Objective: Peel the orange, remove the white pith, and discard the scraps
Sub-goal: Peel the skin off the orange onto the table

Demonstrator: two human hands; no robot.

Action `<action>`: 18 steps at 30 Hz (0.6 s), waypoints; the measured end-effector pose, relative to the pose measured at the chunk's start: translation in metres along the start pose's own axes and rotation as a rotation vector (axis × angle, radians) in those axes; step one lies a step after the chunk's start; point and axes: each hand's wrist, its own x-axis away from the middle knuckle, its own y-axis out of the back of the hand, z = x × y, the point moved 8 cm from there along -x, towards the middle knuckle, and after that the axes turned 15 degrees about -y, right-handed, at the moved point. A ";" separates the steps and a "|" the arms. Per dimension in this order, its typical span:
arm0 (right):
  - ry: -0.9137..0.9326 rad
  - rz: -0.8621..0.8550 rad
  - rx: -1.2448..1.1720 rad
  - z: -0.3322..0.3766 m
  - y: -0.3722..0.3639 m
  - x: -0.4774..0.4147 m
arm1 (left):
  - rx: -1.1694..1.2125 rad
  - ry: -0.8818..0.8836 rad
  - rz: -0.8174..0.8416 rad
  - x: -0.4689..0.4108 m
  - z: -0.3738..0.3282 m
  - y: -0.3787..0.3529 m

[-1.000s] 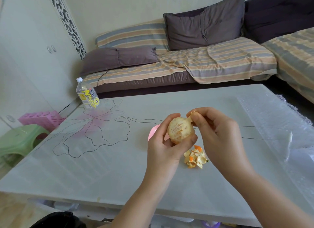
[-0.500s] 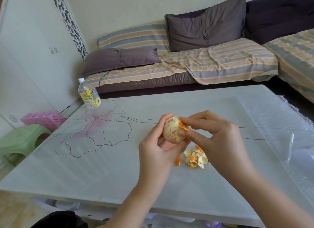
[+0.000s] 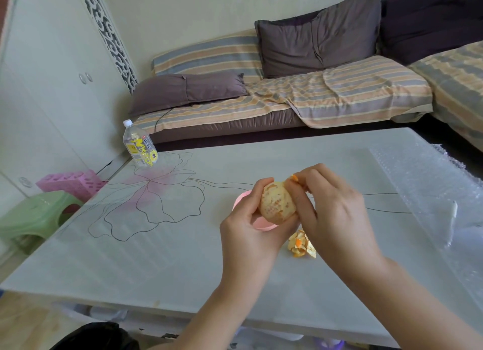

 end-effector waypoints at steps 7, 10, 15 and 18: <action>-0.502 0.208 -0.395 -0.038 -0.012 -0.002 | 0.008 0.002 0.024 -0.001 0.000 -0.003; -0.637 0.204 -0.611 -0.053 -0.014 -0.007 | 0.064 0.027 -0.004 -0.002 0.001 0.000; -0.627 0.263 -0.307 -0.073 -0.014 -0.013 | 0.223 0.103 0.023 -0.002 0.008 -0.003; -0.626 0.314 -0.093 -0.082 -0.021 -0.011 | 0.311 0.175 0.058 -0.001 0.014 -0.005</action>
